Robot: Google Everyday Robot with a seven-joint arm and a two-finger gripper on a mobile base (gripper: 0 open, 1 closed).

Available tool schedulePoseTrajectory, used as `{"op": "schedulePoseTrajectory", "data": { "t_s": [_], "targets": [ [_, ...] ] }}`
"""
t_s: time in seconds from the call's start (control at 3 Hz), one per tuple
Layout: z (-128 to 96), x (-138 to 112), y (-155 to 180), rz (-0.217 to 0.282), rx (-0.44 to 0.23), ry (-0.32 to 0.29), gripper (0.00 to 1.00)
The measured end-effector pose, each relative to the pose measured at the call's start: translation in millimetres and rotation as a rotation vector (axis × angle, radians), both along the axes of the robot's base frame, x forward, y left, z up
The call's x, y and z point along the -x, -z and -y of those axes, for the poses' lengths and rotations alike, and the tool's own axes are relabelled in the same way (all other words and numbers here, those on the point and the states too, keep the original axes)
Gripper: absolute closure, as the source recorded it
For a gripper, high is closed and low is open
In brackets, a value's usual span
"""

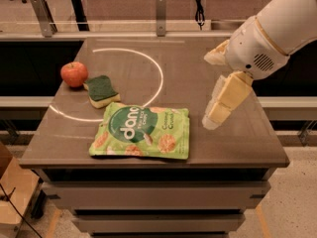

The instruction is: Pick apple

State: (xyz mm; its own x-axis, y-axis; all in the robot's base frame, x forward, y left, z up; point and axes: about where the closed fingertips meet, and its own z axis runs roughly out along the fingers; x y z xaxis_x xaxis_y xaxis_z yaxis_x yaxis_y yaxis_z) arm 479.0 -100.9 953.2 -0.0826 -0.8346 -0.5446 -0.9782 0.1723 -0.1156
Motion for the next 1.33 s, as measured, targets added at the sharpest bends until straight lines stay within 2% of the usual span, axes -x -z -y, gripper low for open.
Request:
{"op": "schedulePoseTrajectory", "data": {
  "t_s": [0.33,0.67,1.0,1.33],
  "targets": [
    [-0.1,0.0,0.0,0.000,0.000,0.000,0.00],
    [-7.2,-10.5,4.5,-0.008,-0.027,0.023,0.00],
    [-31.7,-38.9,3.1,0.022,-0.092,0.017,0.00],
    [-60.0,-73.9,3.4,0.045,-0.197,0.007,0.00]
  ]
}}
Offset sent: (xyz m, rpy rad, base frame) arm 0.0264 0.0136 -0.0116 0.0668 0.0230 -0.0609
